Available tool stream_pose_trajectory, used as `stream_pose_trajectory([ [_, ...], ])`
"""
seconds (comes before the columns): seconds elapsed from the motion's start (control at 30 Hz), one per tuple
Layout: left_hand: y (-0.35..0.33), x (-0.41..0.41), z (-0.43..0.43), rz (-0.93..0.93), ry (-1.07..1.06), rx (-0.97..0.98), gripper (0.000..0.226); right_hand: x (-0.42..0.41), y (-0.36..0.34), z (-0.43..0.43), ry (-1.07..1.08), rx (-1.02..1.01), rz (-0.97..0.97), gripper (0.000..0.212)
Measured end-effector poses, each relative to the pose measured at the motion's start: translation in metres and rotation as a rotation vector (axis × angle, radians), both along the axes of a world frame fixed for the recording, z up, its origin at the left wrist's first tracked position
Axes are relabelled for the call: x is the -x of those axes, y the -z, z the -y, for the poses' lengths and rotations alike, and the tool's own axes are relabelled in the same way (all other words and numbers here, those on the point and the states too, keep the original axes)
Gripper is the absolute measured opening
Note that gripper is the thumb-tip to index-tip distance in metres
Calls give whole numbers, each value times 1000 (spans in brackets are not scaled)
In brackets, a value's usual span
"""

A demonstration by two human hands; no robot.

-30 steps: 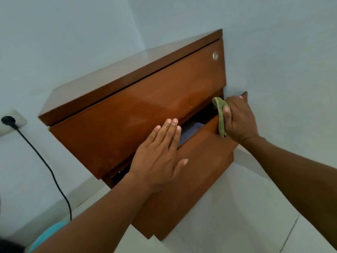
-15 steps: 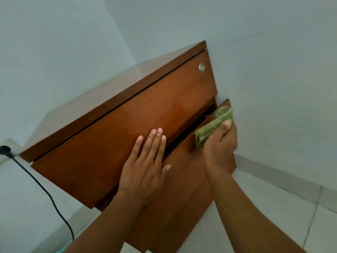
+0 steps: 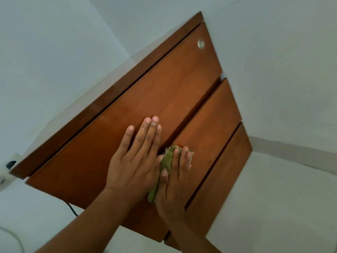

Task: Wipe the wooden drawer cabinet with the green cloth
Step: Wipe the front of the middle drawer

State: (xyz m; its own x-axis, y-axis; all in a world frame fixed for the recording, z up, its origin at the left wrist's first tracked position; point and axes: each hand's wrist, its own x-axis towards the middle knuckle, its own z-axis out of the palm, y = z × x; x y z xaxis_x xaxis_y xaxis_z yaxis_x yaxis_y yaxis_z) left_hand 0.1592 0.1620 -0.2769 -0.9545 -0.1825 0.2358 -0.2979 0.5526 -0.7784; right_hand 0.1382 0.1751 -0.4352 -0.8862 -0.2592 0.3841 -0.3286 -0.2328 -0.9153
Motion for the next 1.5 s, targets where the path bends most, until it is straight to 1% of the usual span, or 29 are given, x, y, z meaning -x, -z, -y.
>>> stream_pose_trajectory([
  [0.13,-17,13,6,90,28,57,66,16,-3,15,96,-34,-17,59],
  [0.27,-23,36,9,172,15,126,63,50,-8,20,113,-39,-5,58],
  [0.33,-27,49,10,228,4,150,61,80,-11,22,130,-35,3,57],
  [0.4,-31,59,10,276,-7,157,65,122,-16,26,147,-26,66,56],
  [0.5,-31,63,9,318,-14,159,65,188,-18,31,183,-15,176,55],
  [0.63,-29,65,11,284,13,126,62,245,0,29,245,28,273,53],
  [0.73,-31,67,9,274,8,131,63,251,3,18,231,49,385,51],
  [0.83,-30,65,8,240,39,133,62,220,-8,-11,291,-25,521,50],
  [0.87,-28,64,9,231,49,125,62,201,-16,-19,317,11,564,45],
  [0.9,-26,62,9,233,47,117,63,174,-27,-26,316,97,589,39],
  [0.93,-23,60,8,245,40,114,64,142,-36,-31,307,183,572,30],
  [0.97,-20,56,7,263,32,116,65,104,-40,-32,289,225,514,25],
  [1.0,-18,52,4,287,19,117,65,61,-40,-29,248,247,459,27],
  [1.03,-15,48,1,315,0,117,65,18,-30,-27,167,240,433,34],
  [1.07,-13,45,0,328,-9,118,64,-19,-21,-23,92,201,412,41],
  [1.1,-10,42,2,321,2,119,63,-49,-8,-19,42,143,348,47],
  [1.17,-3,38,5,312,20,109,62,-80,12,-7,-7,29,160,54],
  [1.23,4,35,6,357,8,113,63,-75,24,4,21,-61,36,58],
  [1.27,6,33,7,380,8,123,63,-66,28,7,46,-85,12,59],
  [1.4,10,33,11,371,39,122,62,-12,44,13,82,-104,44,60],
  [1.5,14,32,15,353,68,134,61,50,53,12,141,-137,93,60],
])
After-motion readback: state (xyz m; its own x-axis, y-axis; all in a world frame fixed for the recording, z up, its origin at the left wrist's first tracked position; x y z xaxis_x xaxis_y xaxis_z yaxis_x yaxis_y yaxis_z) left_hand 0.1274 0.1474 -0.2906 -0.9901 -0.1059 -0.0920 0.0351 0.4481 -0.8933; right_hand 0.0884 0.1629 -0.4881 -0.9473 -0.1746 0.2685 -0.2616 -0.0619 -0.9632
